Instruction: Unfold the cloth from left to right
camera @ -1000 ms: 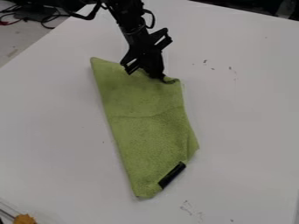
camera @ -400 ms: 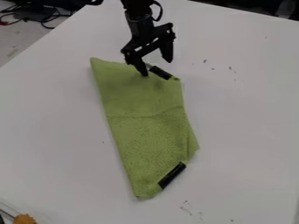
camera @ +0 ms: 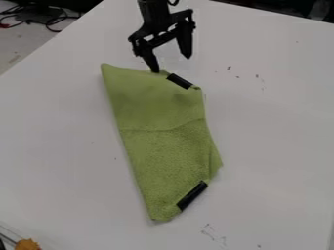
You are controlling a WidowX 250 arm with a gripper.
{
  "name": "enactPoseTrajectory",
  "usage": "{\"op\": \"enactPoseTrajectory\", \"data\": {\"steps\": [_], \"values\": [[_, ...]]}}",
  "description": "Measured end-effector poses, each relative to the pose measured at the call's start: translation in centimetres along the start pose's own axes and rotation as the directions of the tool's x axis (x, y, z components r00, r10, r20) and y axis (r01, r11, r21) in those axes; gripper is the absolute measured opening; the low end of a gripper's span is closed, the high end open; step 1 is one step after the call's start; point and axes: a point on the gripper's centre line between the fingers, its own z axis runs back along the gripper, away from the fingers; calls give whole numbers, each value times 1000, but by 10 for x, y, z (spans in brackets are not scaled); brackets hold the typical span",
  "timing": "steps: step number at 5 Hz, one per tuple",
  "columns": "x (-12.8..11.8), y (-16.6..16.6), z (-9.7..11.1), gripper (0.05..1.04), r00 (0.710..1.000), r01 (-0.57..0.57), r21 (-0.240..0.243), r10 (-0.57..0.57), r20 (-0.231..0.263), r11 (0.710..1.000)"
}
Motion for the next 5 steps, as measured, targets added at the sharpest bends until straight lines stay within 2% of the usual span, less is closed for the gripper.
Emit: {"op": "enactPoseTrajectory", "data": {"steps": [1,2,3,4,5], "values": [[-12,31,4,1001,992,94,118,-82,-100,989],[-38,56,23,1001,986,137,147,-119,-120,980],[-57,105,29,1001,986,111,165,-88,-145,980],[-63,143,31,1001,975,177,133,-155,-161,975],[-58,172,39,1001,971,219,165,-198,-131,962]]}}
